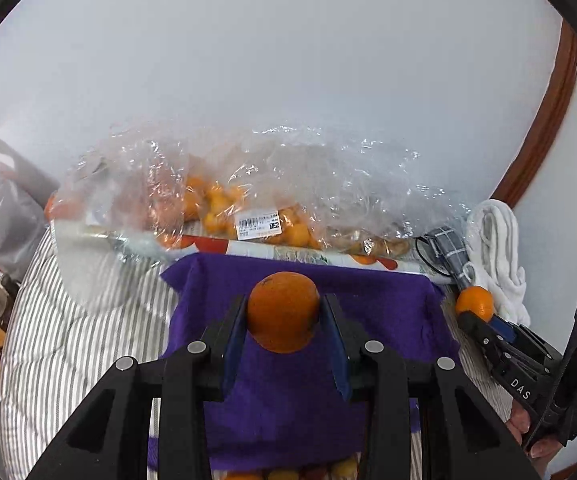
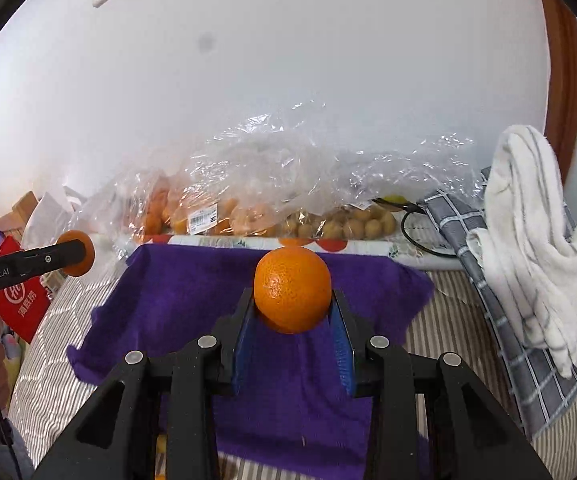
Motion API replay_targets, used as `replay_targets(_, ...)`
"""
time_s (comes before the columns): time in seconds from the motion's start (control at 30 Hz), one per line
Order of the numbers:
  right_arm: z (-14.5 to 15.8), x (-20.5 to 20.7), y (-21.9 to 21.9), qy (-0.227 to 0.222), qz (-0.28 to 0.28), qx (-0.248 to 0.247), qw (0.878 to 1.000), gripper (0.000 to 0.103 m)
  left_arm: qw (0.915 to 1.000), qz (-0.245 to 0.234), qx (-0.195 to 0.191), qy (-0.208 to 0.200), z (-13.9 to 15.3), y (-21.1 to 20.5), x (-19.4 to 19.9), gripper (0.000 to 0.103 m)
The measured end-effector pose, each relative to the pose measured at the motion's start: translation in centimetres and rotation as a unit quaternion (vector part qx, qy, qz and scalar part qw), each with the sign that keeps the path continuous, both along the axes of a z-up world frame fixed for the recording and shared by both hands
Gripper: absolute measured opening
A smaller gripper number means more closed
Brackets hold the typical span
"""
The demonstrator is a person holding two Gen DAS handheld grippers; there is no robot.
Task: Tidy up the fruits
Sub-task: 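Lift both held oranges and carry them over the purple towel, then lower the oranges onto the towel and open both tools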
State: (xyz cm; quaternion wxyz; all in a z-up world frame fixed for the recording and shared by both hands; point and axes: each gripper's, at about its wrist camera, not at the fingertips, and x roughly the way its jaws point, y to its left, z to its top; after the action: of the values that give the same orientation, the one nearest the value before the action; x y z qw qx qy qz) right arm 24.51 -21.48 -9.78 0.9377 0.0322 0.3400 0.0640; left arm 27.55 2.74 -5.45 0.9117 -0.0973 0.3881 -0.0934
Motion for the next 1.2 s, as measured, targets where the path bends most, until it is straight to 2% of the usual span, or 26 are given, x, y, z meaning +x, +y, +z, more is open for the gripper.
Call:
replay_targets(0.2,-2.2,2.3,-0.5,0.018,-0.005,0.0,1.0,0.036,0.9998,0.001,0.017,0.01,-2.3,-0.7,2.5,0.035)
replay_targets(0.3,-3.8,3.0,-0.5,0.031,-0.001,-0.003,1.0,0.036,0.9991,-0.005,0.029,0.031,-3.9,-1.0,3.5,0.035)
replay_targets(0.63,-7.1,4.7,-0.8,0.067,-0.014,-0.021,0.997,0.036,0.997,-0.007,0.046,0.062,-6.8,-1.4,4.8,0.035)
replay_targets(1.03,-9.2,5.6,-0.9,0.1,-0.023,-0.035,0.994,0.036,0.9924,0.007,0.076,0.097,-8.8,-1.7,5.6,0.035)
replay_targets(1.2,-9.3,5.6,-1.0,0.099,-0.023,-0.037,0.994,0.036,0.9902,0.009,0.083,0.112,-9.6,-1.9,5.8,0.035)
